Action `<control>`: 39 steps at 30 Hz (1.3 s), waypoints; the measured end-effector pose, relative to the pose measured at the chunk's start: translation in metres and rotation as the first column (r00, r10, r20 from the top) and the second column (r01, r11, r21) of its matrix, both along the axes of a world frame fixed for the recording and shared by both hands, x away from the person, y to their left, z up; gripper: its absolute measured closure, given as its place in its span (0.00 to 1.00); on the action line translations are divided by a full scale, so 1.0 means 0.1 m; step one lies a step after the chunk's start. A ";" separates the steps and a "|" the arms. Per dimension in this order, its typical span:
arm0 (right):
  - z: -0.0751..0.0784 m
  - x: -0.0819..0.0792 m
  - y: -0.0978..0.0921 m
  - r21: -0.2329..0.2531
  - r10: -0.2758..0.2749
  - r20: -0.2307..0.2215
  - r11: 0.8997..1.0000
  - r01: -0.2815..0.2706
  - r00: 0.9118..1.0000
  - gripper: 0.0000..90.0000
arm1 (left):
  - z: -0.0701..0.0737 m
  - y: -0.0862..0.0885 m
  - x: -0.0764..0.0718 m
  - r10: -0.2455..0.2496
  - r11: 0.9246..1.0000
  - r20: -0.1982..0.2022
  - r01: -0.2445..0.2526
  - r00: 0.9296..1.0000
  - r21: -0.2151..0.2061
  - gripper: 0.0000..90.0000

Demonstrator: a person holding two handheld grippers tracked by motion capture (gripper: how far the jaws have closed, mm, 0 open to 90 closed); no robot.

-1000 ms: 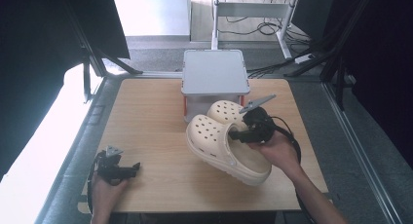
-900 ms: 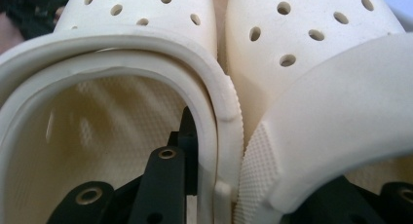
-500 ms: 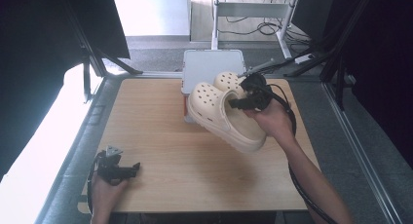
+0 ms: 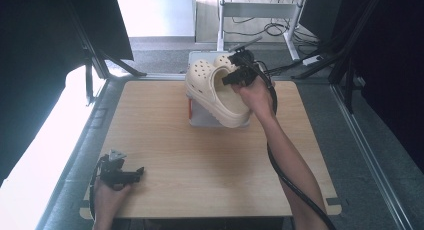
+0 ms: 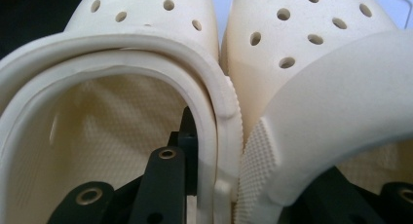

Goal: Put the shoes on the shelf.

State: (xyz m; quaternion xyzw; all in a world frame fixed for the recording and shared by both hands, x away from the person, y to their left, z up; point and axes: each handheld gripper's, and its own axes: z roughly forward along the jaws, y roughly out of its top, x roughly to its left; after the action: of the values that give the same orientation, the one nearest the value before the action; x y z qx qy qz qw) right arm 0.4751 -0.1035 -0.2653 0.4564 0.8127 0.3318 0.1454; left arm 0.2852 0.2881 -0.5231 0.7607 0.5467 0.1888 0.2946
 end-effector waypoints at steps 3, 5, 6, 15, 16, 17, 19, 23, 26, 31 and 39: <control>0.00 0.13 0.08 -0.004 -0.035 -0.001 0.999 0.035 0.999 0.77 | 0.00 0.00 0.00 0.000 1.000 0.000 0.000 1.000 -0.001 0.00; 0.00 0.22 0.12 -0.002 -0.061 -0.001 0.998 0.061 0.998 0.77 | 0.00 0.00 0.00 -0.002 1.000 0.000 0.002 1.000 -0.001 0.00; 0.00 0.27 0.14 0.001 -0.078 -0.003 0.997 0.078 0.997 0.77 | 0.00 0.00 0.00 -0.002 1.000 0.000 0.002 1.000 0.001 0.00; -0.03 0.66 0.27 -0.039 -0.225 0.001 0.974 0.225 0.974 0.77 | 0.00 0.00 0.00 -0.007 1.000 0.001 0.007 1.000 -0.001 0.00; -0.04 0.70 0.28 -0.037 -0.236 -0.005 0.971 0.236 0.972 0.77 | 0.00 0.00 0.00 -0.007 1.000 0.001 0.007 1.000 -0.001 0.00; -0.05 0.74 0.28 -0.032 -0.245 -0.009 0.969 0.244 0.970 0.77 | 0.00 0.00 0.00 -0.007 1.000 0.001 0.007 1.000 0.000 0.00; -0.08 0.82 0.30 -0.025 -0.268 -0.013 0.963 0.268 0.963 0.77 | 0.00 0.00 0.00 -0.007 1.000 0.003 0.007 1.000 0.000 0.00; -0.14 0.97 0.35 -0.027 -0.317 -0.022 0.948 0.316 0.948 0.77 | 0.00 0.00 0.00 -0.007 1.000 0.003 0.007 1.000 0.000 0.00; -0.18 1.07 0.36 -0.008 -0.363 -0.028 0.932 0.363 0.932 0.77 | 0.00 0.00 0.00 -0.008 1.000 0.003 0.008 1.000 0.000 0.00; -0.34 1.16 0.34 0.004 -0.377 -0.059 0.926 0.378 0.924 0.75 | 0.00 0.00 0.00 -0.010 1.000 0.003 0.010 1.000 0.000 0.00; -0.33 1.09 0.30 0.049 -0.228 -0.025 0.972 0.229 0.973 0.38 | 0.00 -0.01 0.00 -0.015 1.000 0.003 0.015 1.000 0.001 0.00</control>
State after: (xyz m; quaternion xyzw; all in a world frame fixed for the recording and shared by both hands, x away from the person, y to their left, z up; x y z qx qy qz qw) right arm 0.5845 -0.0734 -0.2982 0.5536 0.7474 0.3293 0.1630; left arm 0.2855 0.2875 -0.5234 0.7645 0.5406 0.1879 0.2965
